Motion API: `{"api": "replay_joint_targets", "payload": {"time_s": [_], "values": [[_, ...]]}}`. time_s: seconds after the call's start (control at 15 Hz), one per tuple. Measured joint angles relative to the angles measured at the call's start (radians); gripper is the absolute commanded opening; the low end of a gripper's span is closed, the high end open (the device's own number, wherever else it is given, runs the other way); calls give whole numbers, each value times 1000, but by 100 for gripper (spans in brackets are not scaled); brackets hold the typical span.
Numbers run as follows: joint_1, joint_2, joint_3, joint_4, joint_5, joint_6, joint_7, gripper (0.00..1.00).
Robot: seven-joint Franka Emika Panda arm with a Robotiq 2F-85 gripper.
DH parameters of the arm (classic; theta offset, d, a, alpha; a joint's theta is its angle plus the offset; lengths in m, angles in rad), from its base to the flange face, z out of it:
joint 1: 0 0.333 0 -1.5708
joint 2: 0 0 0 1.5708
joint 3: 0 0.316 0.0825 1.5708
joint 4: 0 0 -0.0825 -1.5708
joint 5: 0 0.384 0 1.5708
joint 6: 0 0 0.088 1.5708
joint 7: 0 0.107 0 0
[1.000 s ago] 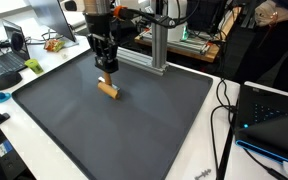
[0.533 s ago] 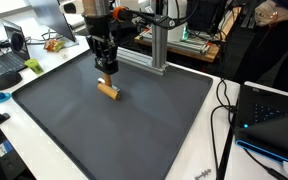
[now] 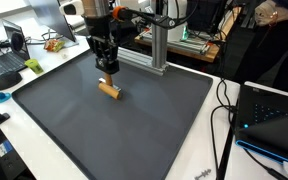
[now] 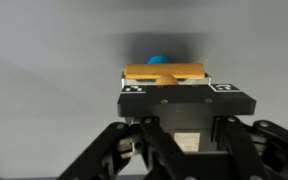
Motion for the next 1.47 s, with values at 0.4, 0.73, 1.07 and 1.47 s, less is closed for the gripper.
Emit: {"api": "replay_joint_targets", "payload": {"time_s": [0.4,0.73,1.07,1.47], "values": [[0,1,1,3,0,-17,-11,22],[1,3,2,5,0,-25,-13,22],[1,4,2,5,0,-30,-16,22],[1,6,3,7,0,-40,-19,22]]}}
